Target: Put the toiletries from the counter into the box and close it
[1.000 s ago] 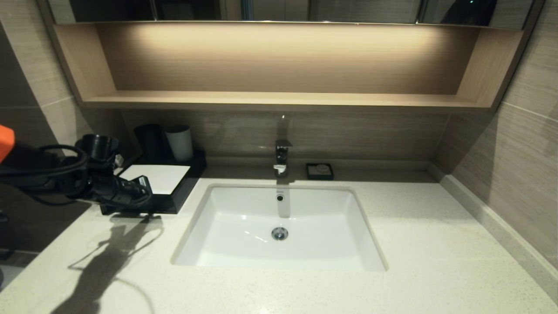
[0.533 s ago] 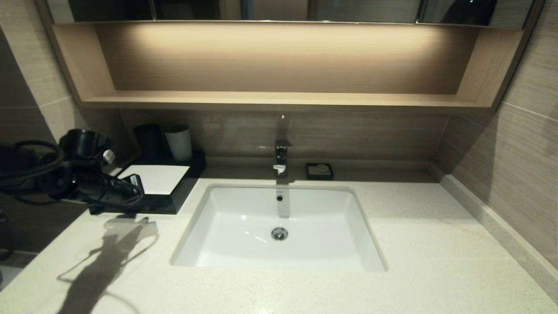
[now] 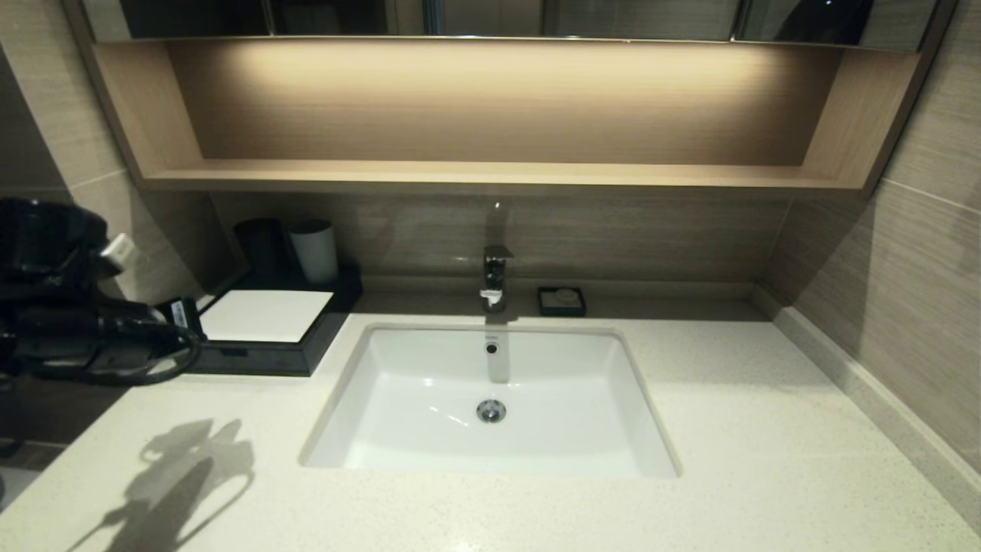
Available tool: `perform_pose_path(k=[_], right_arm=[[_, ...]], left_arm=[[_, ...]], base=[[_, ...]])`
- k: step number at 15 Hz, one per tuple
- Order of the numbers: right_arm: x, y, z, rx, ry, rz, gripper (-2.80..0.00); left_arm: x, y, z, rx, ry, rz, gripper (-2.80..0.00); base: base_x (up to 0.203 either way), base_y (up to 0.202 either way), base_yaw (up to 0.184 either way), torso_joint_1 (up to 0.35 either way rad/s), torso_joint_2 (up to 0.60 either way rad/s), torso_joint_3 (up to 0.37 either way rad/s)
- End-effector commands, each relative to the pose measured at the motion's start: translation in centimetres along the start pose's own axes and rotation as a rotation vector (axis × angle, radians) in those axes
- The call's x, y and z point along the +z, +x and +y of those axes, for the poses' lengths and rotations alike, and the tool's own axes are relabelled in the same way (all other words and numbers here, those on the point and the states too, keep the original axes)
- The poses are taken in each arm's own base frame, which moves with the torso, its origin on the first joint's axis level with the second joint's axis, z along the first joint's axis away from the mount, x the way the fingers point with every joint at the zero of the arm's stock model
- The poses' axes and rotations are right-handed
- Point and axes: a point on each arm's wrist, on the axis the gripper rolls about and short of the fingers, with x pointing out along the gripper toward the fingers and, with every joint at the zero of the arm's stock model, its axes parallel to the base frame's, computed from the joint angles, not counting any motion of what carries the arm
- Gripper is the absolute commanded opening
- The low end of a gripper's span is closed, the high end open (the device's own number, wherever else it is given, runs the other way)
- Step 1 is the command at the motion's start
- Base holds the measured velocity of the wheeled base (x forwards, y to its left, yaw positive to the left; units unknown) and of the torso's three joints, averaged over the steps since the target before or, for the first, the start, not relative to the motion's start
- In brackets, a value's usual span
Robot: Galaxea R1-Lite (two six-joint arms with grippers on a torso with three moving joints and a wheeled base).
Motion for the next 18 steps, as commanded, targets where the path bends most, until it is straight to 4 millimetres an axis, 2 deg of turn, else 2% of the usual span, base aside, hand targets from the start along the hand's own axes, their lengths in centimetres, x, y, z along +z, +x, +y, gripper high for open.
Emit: perform_pose_path(k=[1,4,8,14,18], right_arm=[[0.0,0.0,0.0,0.001,0.0,0.001,-2.8],[0.0,0.0,0.0,0.0,0.0,0.001,-2.8],[0.0,0.0,0.0,0.0,0.0,0.001,-2.8],[0.0,0.0,0.0,0.0,0.0,0.001,-2.8],[0.0,0.0,0.0,0.001,0.0,0.001,-2.8]], left_arm=[[0.0,-6.3,-1.5,-0.08,0.062,-0.16,-2.8],[-0.9,-11.2,-2.5,-0.15,0.151,-0.283,-2.8],[-3.7,-16.3,-1.8,-0.162,0.248,-0.418,-2.8],[-9.7,-20.1,0.3,-0.067,0.346,-0.554,-2.8],[-12.8,-21.5,1.5,-0.051,0.381,-0.628,-2.8]], base=[[0.0,0.0,0.0,0.0,0.0,0.0],[0.0,0.0,0.0,0.0,0.0,0.0],[0.0,0.0,0.0,0.0,0.0,0.0],[0.0,0.0,0.0,0.0,0.0,0.0],[0.0,0.0,0.0,0.0,0.0,0.0]])
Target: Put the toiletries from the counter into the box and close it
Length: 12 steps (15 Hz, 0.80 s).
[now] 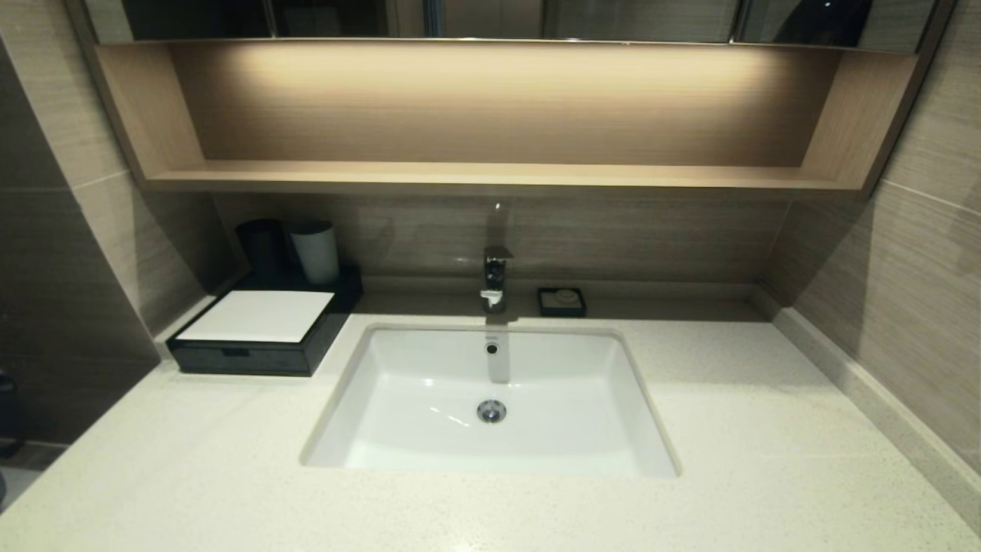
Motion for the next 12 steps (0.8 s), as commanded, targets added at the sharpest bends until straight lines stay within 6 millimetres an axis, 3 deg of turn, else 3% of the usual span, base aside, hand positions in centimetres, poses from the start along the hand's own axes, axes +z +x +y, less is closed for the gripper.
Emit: perform_pose_path(k=[1,5,12], right_arm=[[-0.1,0.0,0.0,0.002,-0.001,0.001,-2.8],[-0.1,0.0,0.0,0.001,-0.001,0.001,-2.8],[-0.1,0.0,0.0,0.0,-0.001,0.001,-2.8]], left_arm=[[-1.3,-2.7,0.2,0.004,-0.001,-0.085,-2.8],[-5.3,-5.1,0.2,0.017,0.018,-0.141,-2.8],[-10.4,-5.7,-0.1,0.057,0.034,-0.143,-2.8]], base=[[0.0,0.0,0.0,0.0,0.0,0.0],[0.0,0.0,0.0,0.0,0.0,0.0],[0.0,0.0,0.0,0.0,0.0,0.0]])
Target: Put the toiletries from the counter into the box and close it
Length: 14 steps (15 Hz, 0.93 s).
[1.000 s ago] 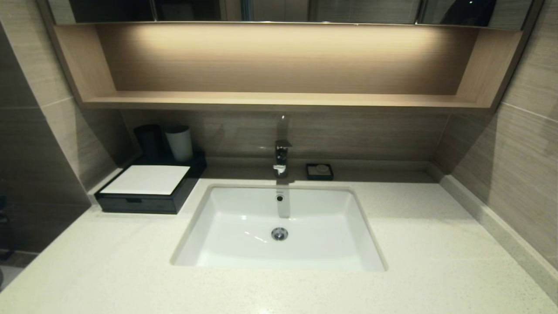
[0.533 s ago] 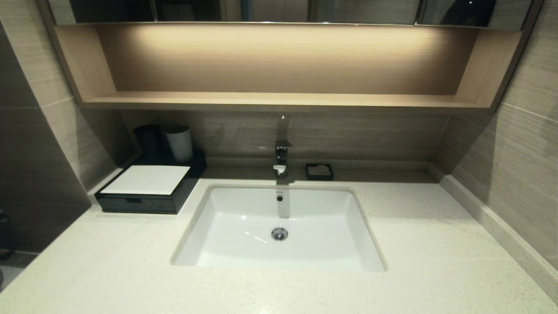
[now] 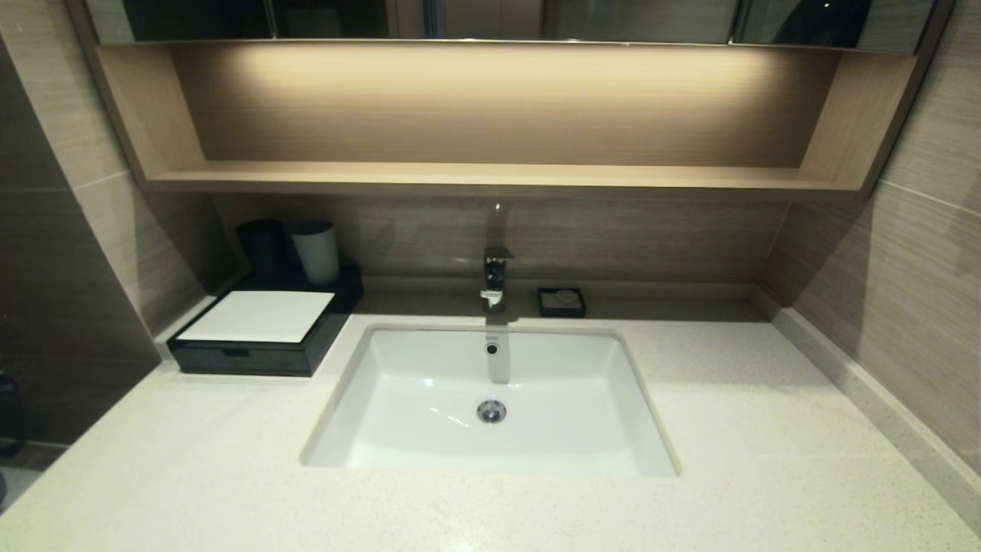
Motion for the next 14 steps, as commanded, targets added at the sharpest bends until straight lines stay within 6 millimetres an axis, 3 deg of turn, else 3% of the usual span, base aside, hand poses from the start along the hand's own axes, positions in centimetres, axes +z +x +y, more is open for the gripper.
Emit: perform_pose_path(k=[1,14], right_arm=[[0.0,0.0,0.0,0.002,0.0,0.0,-2.8],[0.0,0.0,0.0,0.0,-0.002,0.001,-2.8]], left_arm=[[-1.4,-0.6,-0.1,0.01,-0.001,-0.024,-2.8],[-6.5,0.2,-0.7,-0.032,0.025,-0.026,-2.8]], base=[[0.0,0.0,0.0,0.0,0.0,0.0],[0.0,0.0,0.0,0.0,0.0,0.0]])
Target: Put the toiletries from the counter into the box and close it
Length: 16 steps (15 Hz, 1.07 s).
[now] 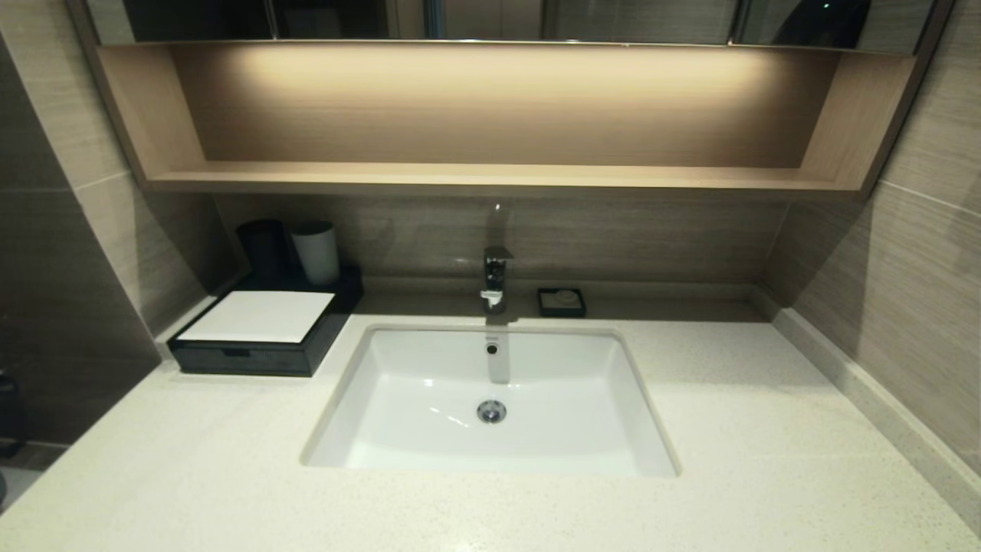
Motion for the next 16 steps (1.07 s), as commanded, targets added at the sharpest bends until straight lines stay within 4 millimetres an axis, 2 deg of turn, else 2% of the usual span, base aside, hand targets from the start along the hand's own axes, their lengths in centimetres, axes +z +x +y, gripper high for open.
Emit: perform_pose_path(k=[1,16], right_arm=[[-0.05,0.01,0.0,0.0,0.0,0.001,-2.8],[-0.04,0.01,0.0,0.0,0.0,0.0,-2.8]], left_arm=[[-0.46,0.11,-0.13,-0.032,-0.004,0.011,-2.8],[-1.42,0.2,-0.32,-0.069,-0.063,0.066,-2.8]], base=[[0.0,0.0,0.0,0.0,0.0,0.0],[0.0,0.0,0.0,0.0,0.0,0.0]])
